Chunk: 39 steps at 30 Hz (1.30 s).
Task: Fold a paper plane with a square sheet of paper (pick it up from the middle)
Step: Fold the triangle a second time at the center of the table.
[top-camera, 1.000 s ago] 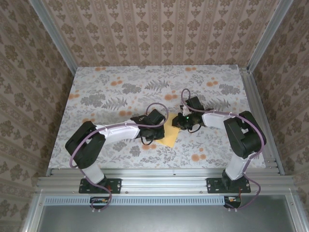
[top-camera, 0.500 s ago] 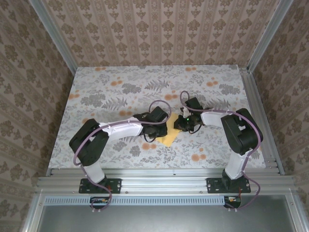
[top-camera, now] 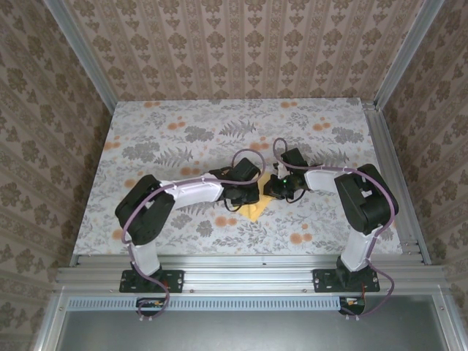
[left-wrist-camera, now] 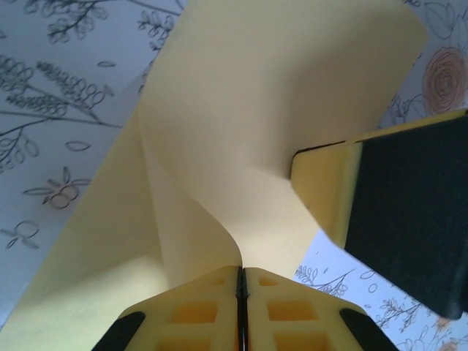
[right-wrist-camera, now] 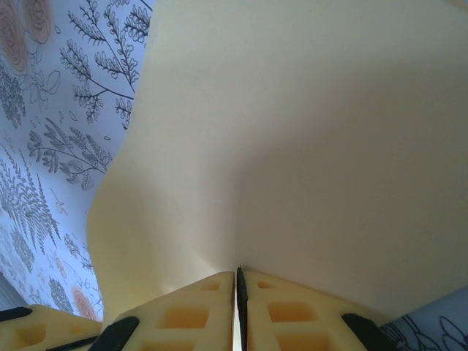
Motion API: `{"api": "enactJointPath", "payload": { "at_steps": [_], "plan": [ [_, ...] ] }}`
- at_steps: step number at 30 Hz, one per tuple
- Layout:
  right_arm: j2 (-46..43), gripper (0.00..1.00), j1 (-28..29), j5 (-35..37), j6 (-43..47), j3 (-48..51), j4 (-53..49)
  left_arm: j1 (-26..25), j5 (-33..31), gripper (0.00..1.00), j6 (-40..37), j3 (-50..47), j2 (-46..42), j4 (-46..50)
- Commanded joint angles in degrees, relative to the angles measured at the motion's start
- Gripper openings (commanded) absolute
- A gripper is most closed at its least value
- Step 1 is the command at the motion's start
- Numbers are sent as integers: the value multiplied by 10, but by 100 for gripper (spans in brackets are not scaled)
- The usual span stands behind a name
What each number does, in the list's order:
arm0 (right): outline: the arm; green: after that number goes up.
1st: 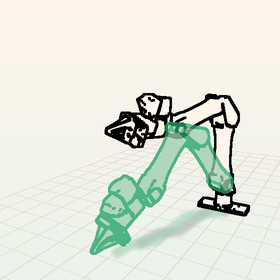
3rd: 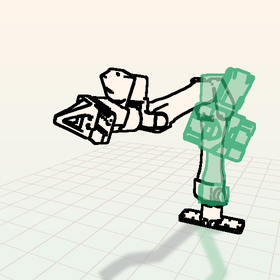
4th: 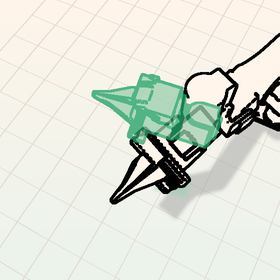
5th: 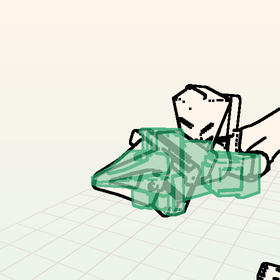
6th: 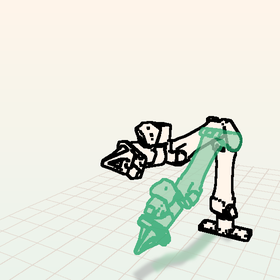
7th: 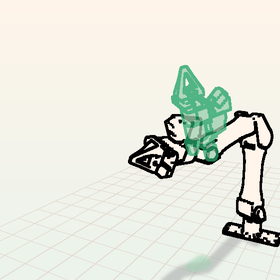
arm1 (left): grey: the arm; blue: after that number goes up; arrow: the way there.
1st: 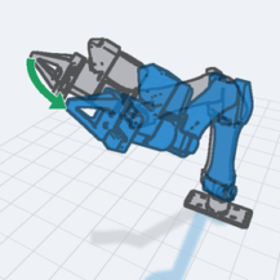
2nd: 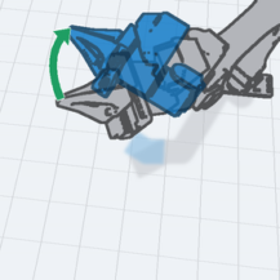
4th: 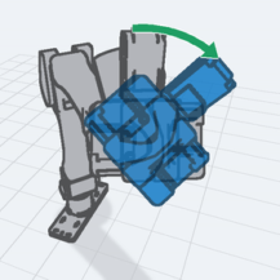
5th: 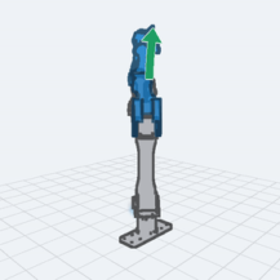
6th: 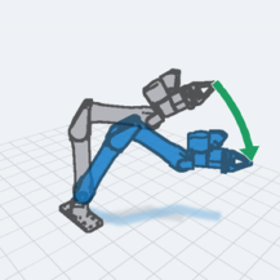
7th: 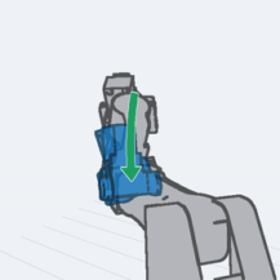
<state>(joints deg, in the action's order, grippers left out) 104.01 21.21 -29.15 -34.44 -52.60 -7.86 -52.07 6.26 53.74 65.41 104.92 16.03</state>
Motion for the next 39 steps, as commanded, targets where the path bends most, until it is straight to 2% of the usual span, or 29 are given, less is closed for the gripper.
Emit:
{"api": "enactJointPath", "payload": {
  "at_steps": [1, 33, 39],
  "plan": [
    [11, 14, -1, -1, 2, 16, -7, 1, 5, 10, 4, 19, 17, -7],
    [10, 14, -1, -8, -5, 35, 11, 2, 11, 11, 4, 49, 66, -15],
    [7, 14, -1, -8, -5, 37, 12, 0, 16, 17, 1, 48, 69, -19]
  ]
}}
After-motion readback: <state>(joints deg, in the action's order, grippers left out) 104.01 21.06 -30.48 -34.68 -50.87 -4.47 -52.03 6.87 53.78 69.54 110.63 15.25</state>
